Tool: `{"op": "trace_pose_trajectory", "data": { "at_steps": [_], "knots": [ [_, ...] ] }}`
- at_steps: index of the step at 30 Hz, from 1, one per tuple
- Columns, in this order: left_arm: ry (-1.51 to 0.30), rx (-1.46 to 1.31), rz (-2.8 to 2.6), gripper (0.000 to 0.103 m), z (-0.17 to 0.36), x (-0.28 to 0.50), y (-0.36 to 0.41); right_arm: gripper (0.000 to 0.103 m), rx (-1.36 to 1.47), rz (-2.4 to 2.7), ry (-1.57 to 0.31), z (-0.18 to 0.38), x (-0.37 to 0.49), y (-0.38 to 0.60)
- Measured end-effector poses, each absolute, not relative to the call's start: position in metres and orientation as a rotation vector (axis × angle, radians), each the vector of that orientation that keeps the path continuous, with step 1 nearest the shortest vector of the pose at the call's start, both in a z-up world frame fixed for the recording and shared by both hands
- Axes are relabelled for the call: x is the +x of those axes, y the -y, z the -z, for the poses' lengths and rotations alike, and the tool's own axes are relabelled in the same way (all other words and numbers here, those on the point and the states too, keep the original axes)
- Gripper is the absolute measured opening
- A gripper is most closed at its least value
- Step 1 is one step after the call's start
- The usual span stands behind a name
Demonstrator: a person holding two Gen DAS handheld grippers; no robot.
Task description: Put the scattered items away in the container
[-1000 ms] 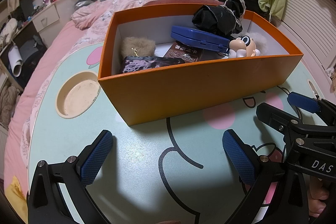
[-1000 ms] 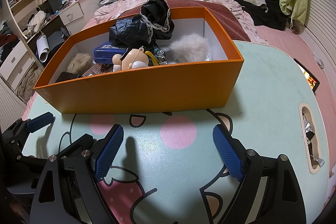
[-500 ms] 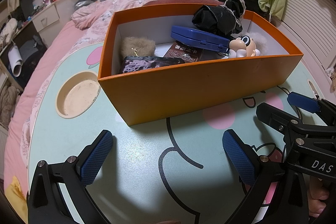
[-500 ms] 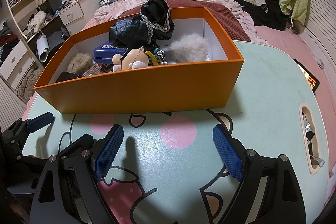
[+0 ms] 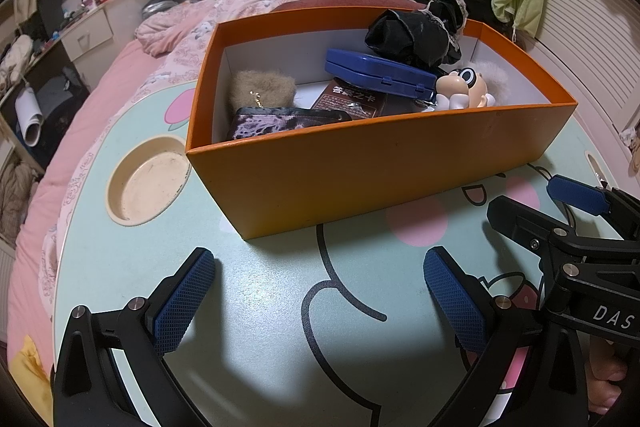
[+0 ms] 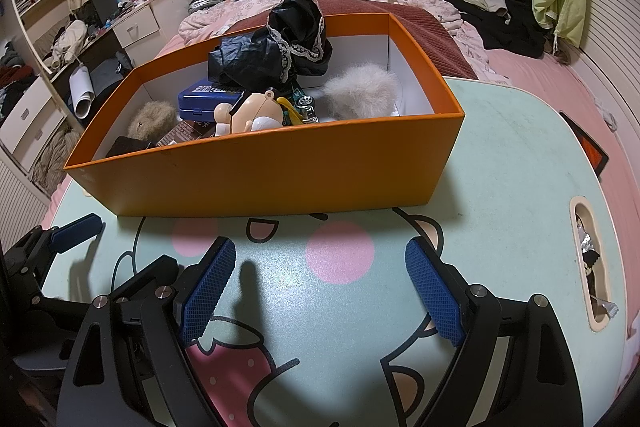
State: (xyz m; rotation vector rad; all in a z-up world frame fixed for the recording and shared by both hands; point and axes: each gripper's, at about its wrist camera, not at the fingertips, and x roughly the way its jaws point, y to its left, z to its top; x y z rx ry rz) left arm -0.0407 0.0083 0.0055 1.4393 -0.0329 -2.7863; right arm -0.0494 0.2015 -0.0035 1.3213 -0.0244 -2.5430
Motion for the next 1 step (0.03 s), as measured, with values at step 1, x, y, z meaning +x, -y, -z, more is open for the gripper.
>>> {"op": "trace_pose_trajectory", "data": {
  "at_steps": [1],
  "knots": [
    [0.034,1.440,2.787,0.103,-0.0053,-0.0411,-0.0090,0.087,1.322,2.543,0.022,0.0034,-0.0492,-0.2013]
  ]
}}
